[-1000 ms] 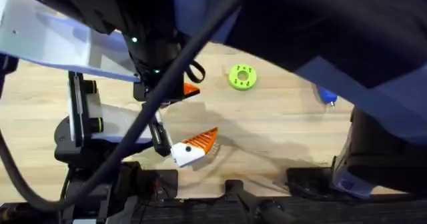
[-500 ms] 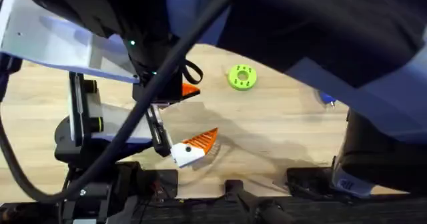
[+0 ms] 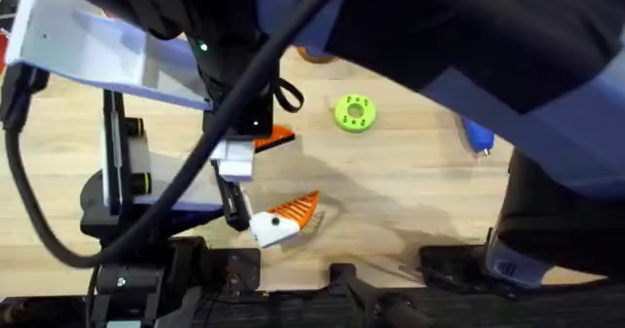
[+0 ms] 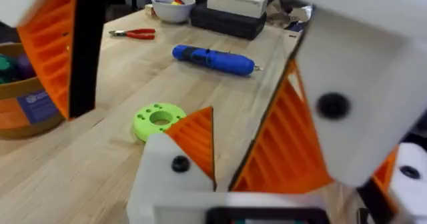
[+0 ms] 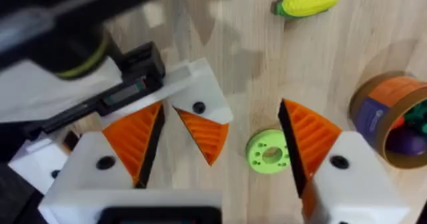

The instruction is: Pick up the gripper from the table and insert it into the empty holder that is missing its gripper. Then pick up a screw, insert it into the mounting hole, and use the screwdriver to tighten it. Finally, clean up the table by picking up the vegetable and placing it into the bucket.

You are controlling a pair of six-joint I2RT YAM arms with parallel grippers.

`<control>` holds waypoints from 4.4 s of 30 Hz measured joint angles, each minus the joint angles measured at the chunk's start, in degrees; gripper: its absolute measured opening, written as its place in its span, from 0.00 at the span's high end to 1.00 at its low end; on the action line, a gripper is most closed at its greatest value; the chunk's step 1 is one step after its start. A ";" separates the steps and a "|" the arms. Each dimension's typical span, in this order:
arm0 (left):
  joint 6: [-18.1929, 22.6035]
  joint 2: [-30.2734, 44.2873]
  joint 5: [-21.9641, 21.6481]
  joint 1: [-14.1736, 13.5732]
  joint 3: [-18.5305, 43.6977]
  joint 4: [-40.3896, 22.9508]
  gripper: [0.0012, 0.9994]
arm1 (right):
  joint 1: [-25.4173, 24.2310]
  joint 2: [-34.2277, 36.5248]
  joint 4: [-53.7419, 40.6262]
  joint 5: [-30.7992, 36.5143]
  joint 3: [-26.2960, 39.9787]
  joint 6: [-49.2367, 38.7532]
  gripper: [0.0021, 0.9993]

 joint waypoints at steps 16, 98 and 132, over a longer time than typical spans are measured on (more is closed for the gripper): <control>0.27 -0.02 -0.01 0.00 -0.01 0.02 0.01 | -5.88 -9.09 1.48 -0.87 0.00 15.62 0.01; 0.37 -0.02 -0.69 0.00 -0.02 0.17 0.34 | -56.67 -45.96 22.55 4.99 -64.13 41.56 0.01; 0.67 -0.01 -1.15 0.00 0.00 0.26 0.99 | -70.96 -30.64 28.33 -0.16 -59.35 25.71 0.01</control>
